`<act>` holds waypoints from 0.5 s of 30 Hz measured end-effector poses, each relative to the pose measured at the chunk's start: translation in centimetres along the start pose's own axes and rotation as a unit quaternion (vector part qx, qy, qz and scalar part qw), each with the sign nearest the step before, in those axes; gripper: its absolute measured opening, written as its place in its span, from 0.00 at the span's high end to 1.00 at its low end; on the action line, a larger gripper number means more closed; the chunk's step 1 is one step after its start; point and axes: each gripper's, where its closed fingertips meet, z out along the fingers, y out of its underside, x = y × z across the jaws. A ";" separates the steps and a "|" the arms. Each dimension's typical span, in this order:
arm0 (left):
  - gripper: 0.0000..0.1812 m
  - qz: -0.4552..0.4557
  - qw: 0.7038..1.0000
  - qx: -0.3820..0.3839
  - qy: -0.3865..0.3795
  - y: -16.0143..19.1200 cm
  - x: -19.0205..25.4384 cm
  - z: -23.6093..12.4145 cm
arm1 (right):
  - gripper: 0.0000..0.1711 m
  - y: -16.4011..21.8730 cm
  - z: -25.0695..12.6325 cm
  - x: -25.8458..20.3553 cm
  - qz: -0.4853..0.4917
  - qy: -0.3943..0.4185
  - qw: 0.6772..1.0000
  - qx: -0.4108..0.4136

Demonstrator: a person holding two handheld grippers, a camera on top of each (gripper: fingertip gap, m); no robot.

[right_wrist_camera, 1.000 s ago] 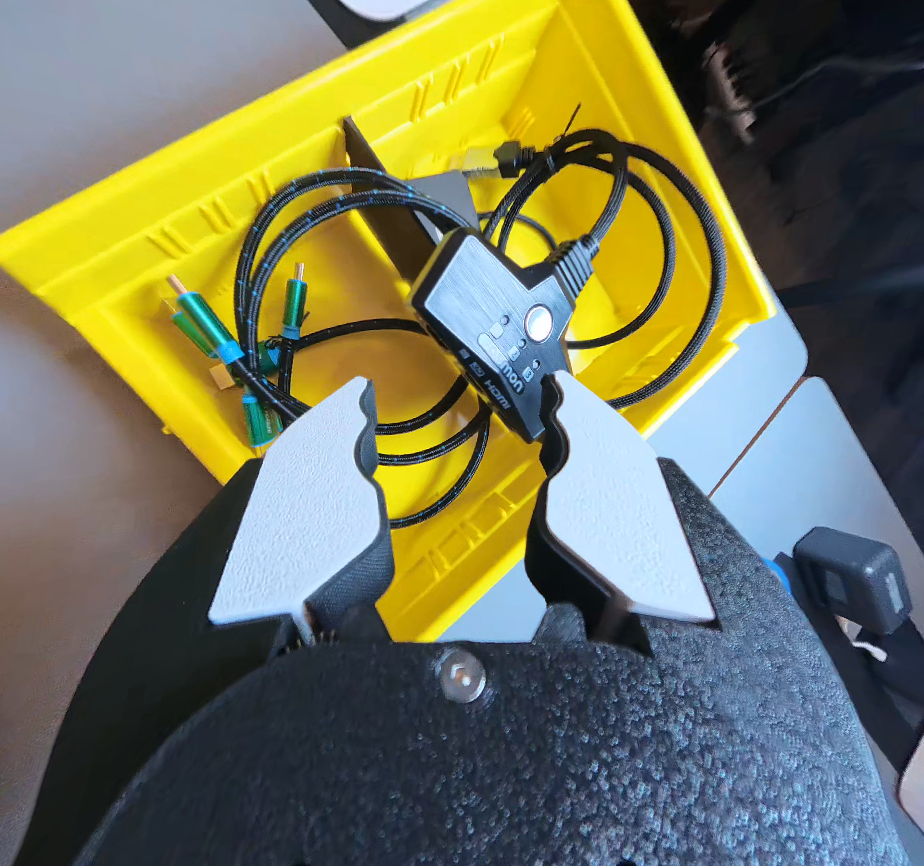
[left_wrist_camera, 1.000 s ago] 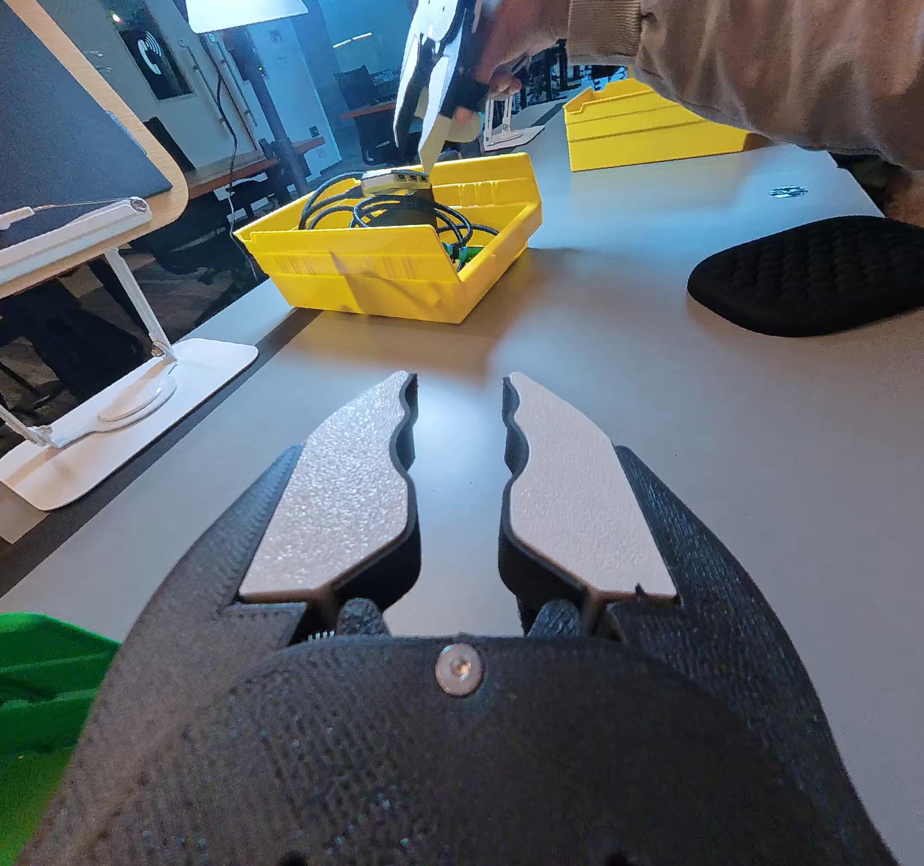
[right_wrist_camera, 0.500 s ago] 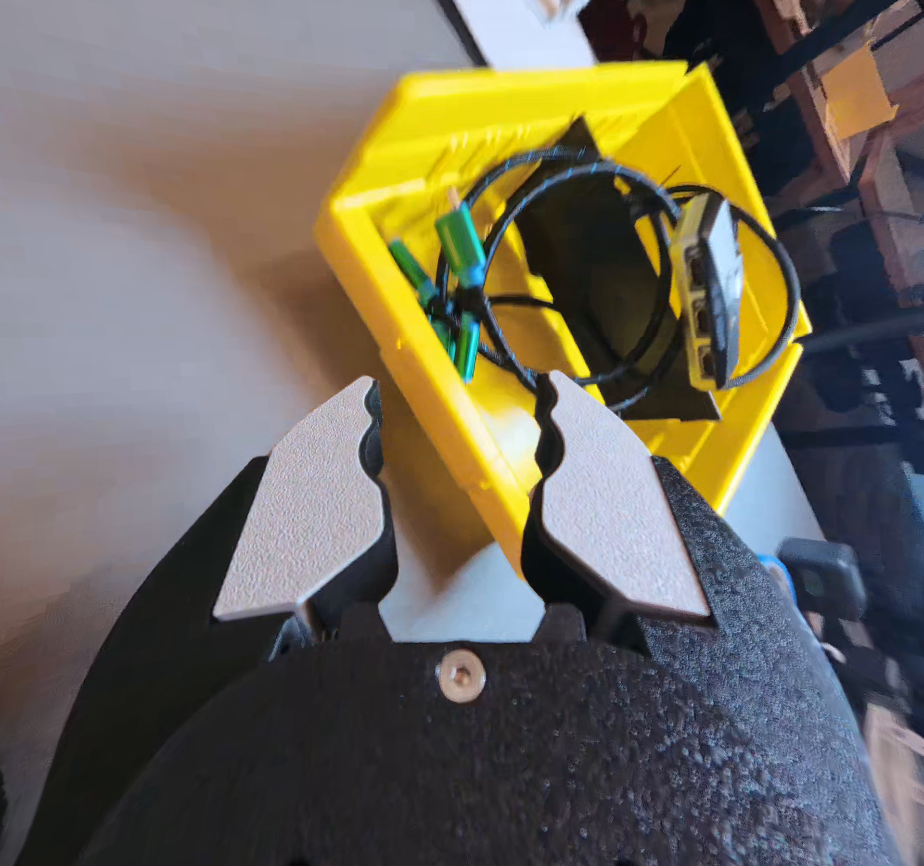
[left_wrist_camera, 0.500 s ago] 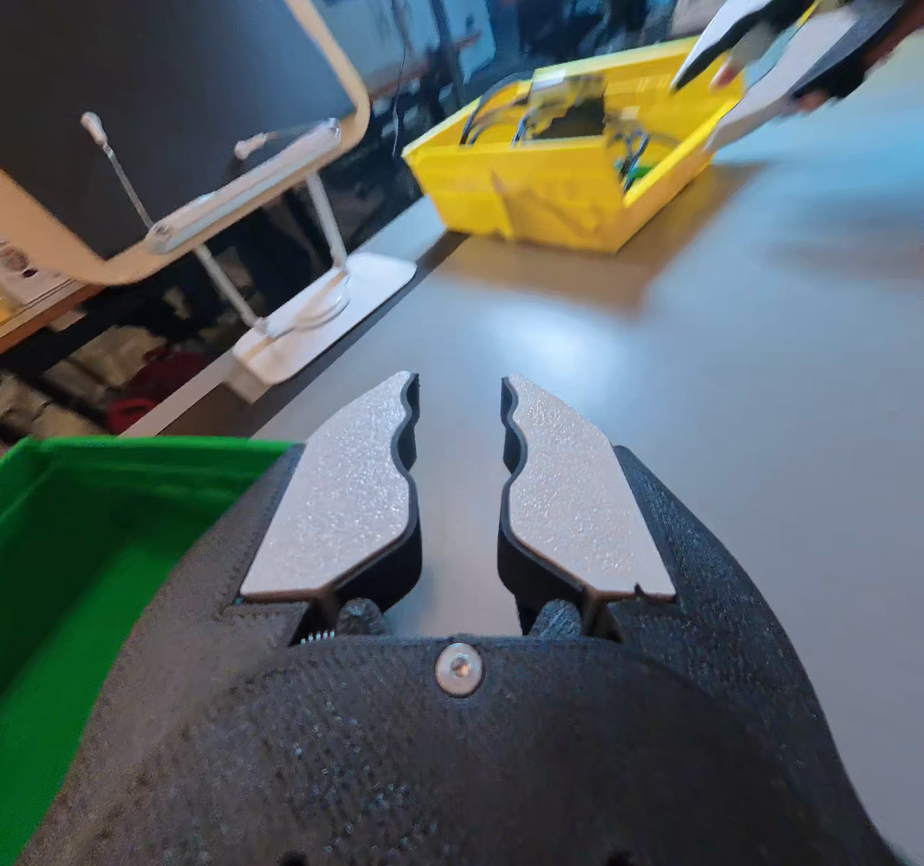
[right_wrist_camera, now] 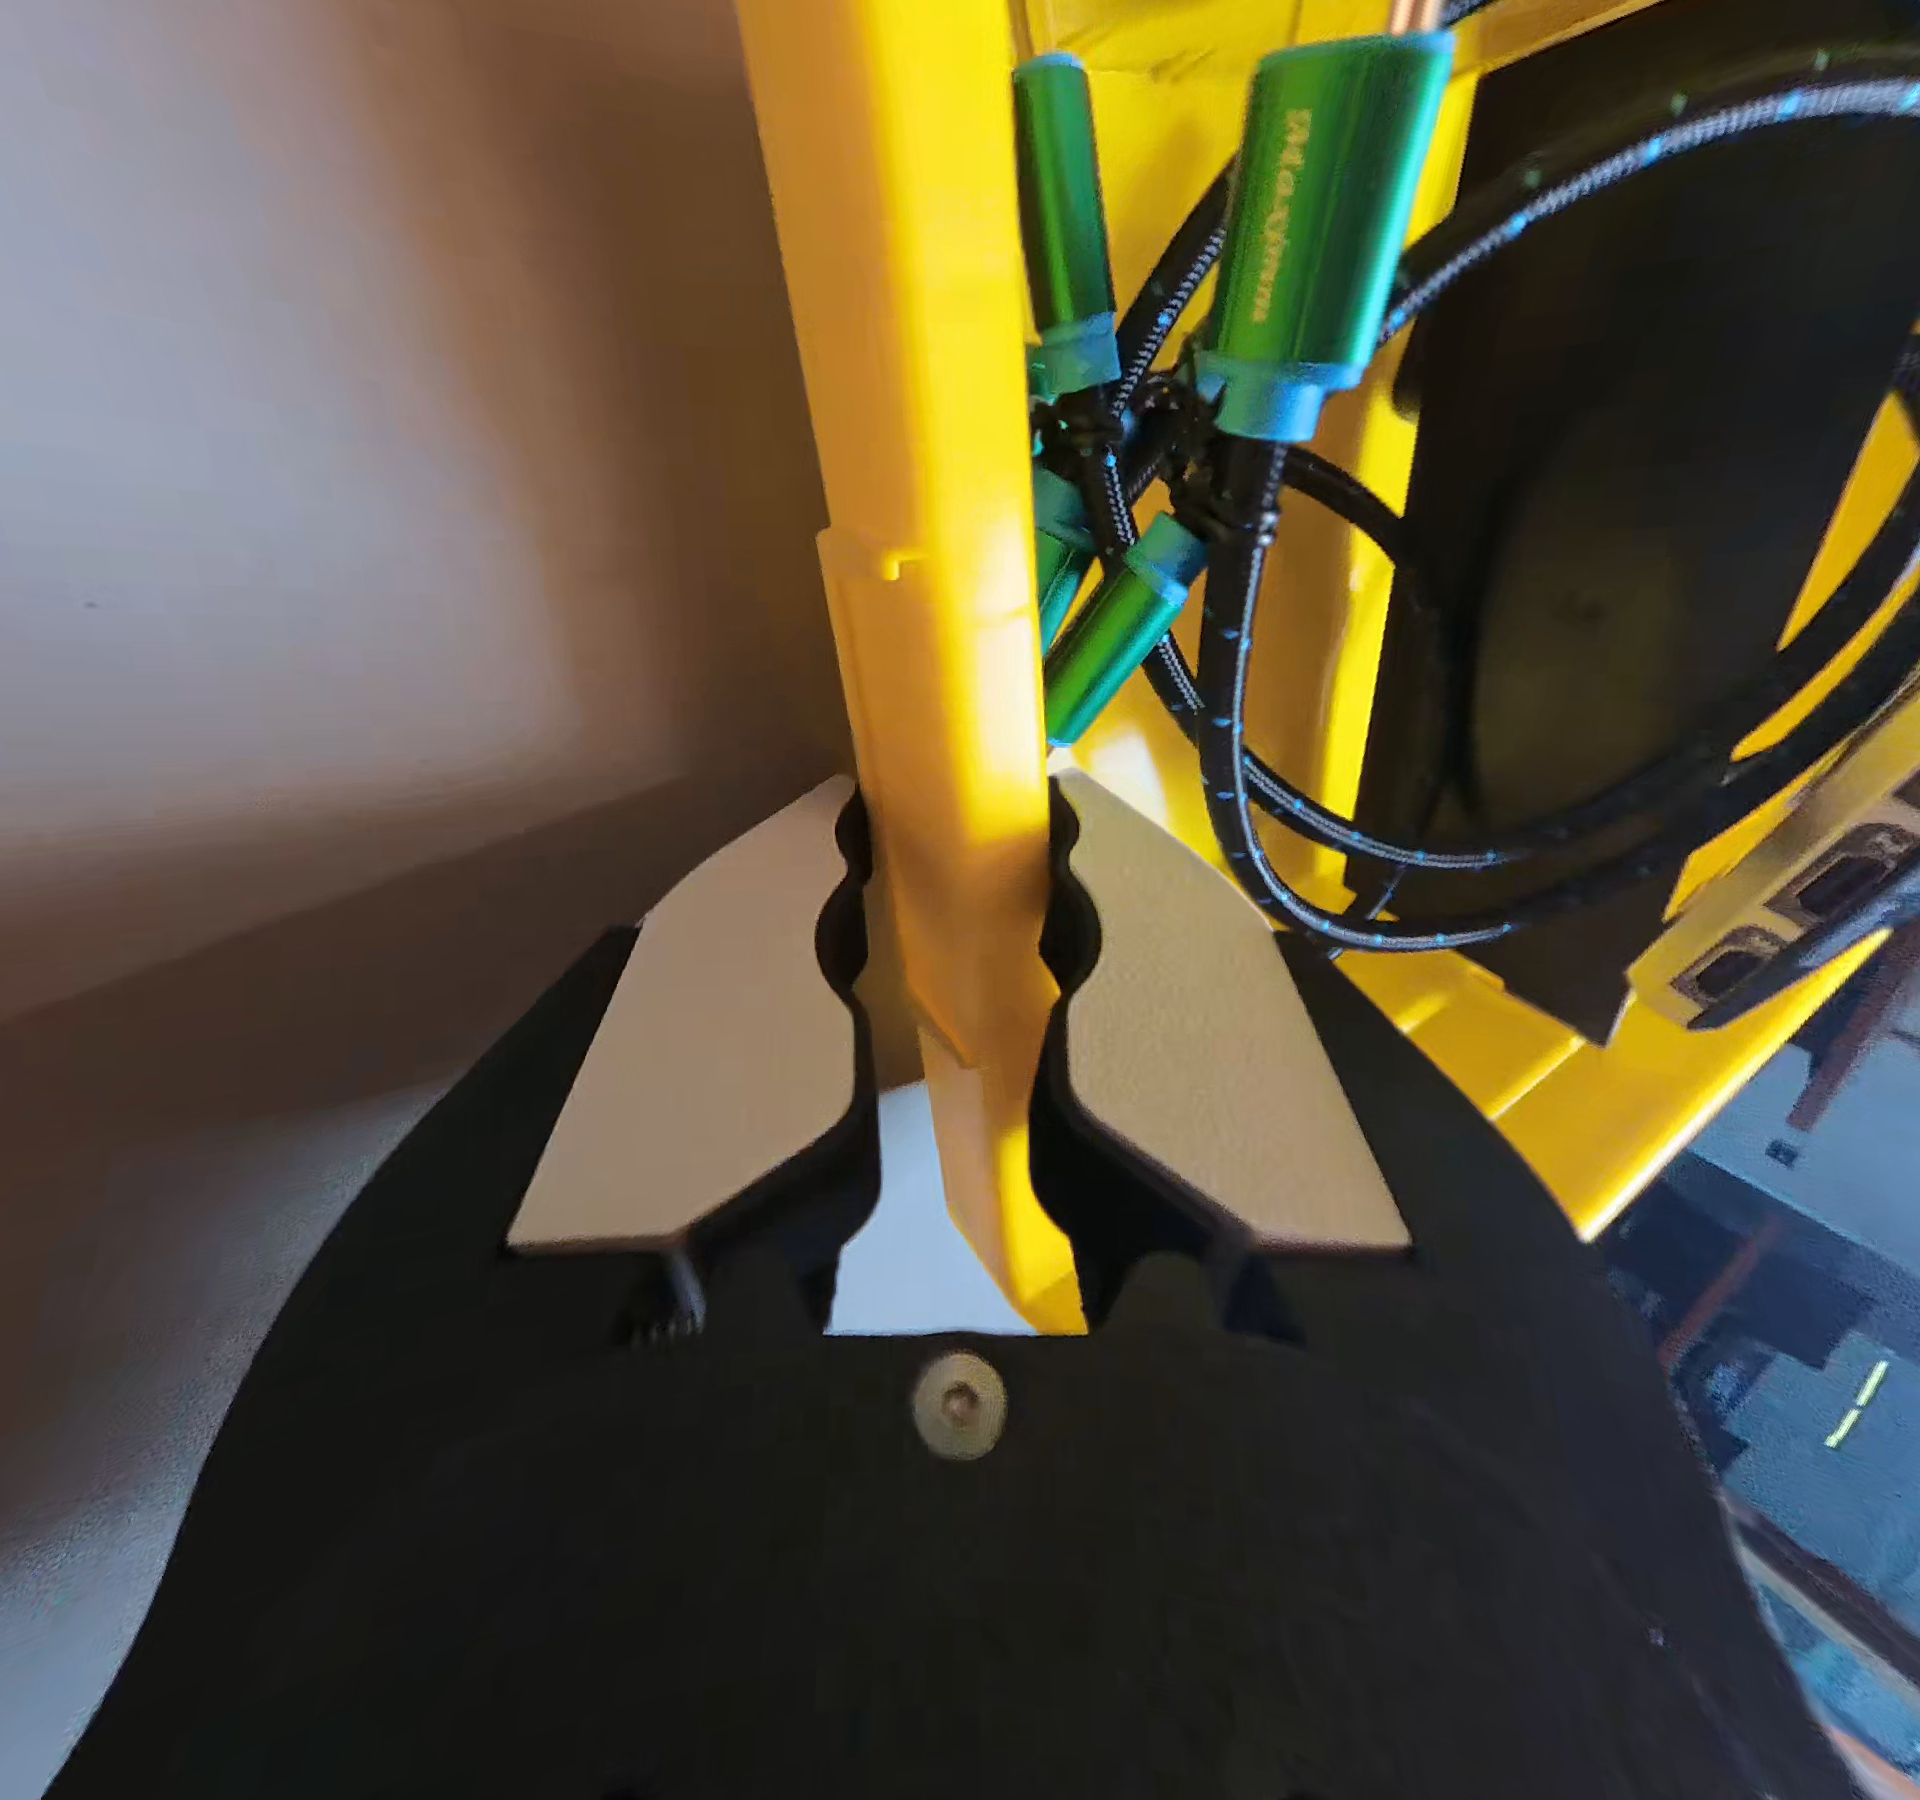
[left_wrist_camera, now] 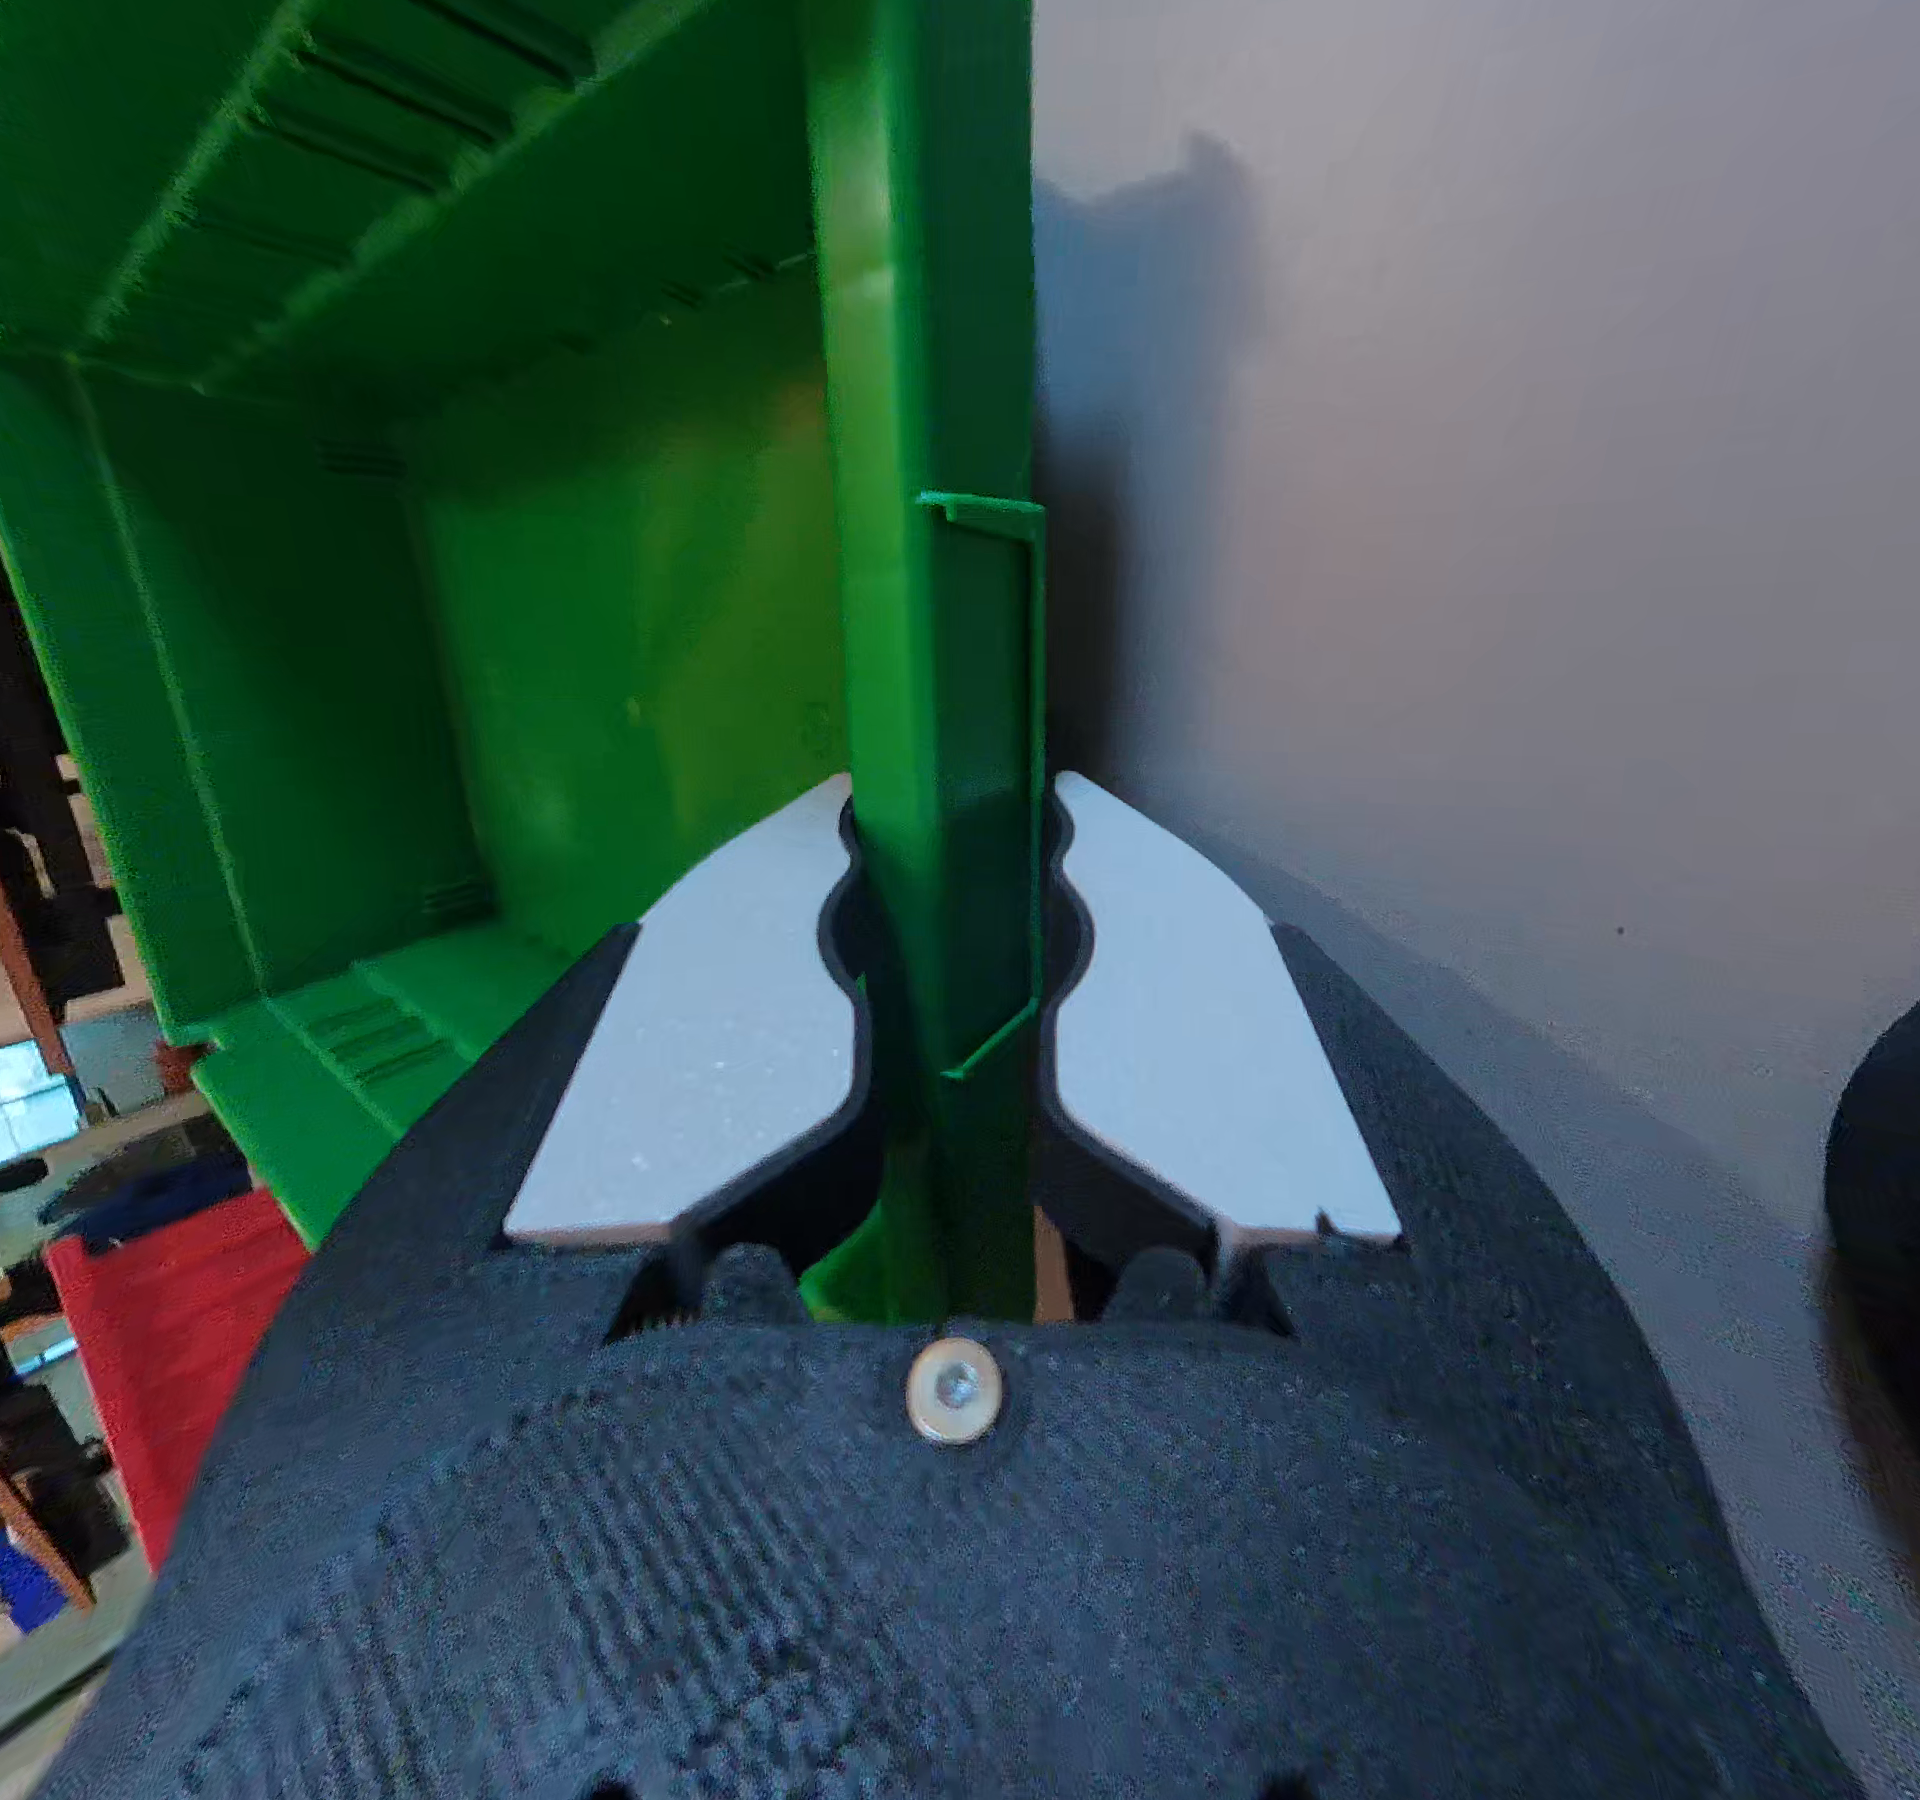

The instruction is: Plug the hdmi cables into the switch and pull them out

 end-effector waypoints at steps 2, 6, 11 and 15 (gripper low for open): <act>0.83 0.000 1.000 0.016 -0.001 -1.0 0.4 0.0 | 0.83 -1.1 -0.5 -0.9 -0.019 0.008 1.000 0.014; 0.83 0.050 0.997 0.056 -0.004 -3.9 2.1 -0.6 | 0.82 -2.8 -2.3 -4.1 -0.054 0.017 0.998 0.026; 0.83 0.118 0.985 0.123 0.004 -10.1 5.2 -1.5 | 0.81 -3.9 -5.2 -8.6 -0.102 0.055 0.992 0.042; 0.82 0.146 0.973 0.180 -0.011 -15.3 6.2 -1.2 | 0.81 -5.0 -7.4 -11.9 -0.122 0.098 0.984 0.080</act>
